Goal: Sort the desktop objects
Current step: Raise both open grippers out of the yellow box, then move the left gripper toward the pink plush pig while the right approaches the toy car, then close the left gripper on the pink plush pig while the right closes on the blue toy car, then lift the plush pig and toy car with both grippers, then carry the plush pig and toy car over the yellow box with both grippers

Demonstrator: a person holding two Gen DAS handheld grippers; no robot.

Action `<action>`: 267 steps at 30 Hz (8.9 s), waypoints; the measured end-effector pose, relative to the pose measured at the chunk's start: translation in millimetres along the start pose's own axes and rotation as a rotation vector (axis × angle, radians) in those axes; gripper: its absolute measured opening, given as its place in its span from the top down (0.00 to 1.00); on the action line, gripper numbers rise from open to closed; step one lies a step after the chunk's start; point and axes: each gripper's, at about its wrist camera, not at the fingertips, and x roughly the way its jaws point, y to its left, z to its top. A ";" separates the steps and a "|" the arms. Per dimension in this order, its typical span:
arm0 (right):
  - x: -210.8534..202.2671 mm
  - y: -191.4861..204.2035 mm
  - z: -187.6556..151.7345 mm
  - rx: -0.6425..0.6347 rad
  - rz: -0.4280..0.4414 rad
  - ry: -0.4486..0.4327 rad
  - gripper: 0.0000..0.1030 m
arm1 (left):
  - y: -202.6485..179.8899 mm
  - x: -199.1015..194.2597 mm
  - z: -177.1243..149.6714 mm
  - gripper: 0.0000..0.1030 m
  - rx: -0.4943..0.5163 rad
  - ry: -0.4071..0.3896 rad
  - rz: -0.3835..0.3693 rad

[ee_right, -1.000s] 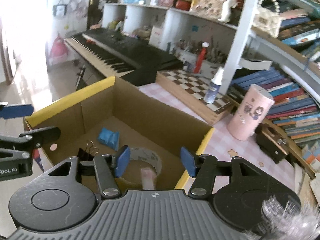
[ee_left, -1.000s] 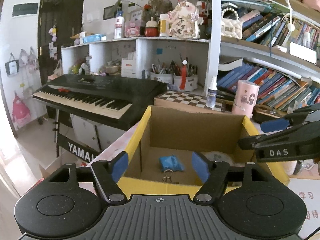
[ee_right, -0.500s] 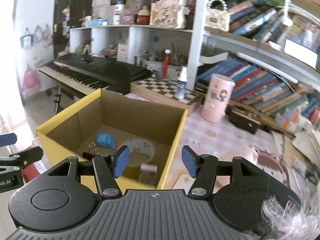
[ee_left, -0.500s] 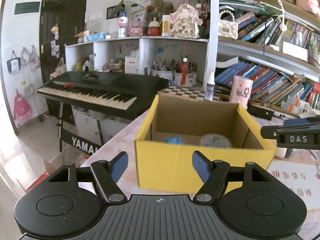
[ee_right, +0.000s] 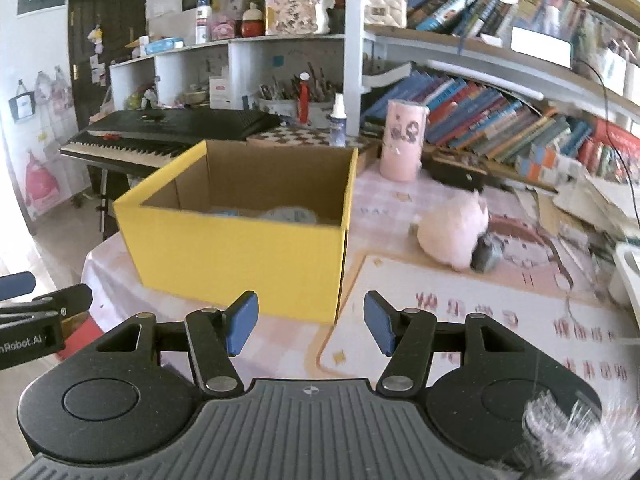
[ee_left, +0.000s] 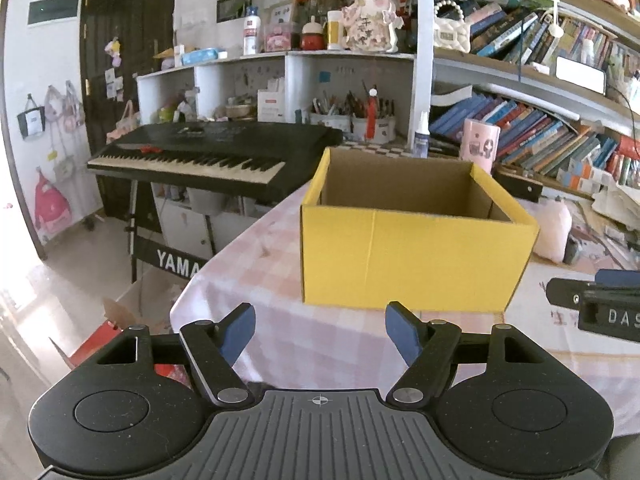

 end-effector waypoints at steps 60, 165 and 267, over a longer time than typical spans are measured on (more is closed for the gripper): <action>-1.8 -119.8 -41.9 0.106 -0.191 0.139 0.33 | -158.4 36.7 -2.5 0.14 0.230 0.071 -0.299; 192.2 -316.0 26.9 0.035 0.042 0.174 0.55 | -331.9 189.9 89.3 0.14 0.173 0.144 -0.118; -12.0 -11.3 -52.3 -0.054 0.239 0.221 0.55 | -28.5 -19.9 -42.2 0.35 -0.103 0.167 -0.082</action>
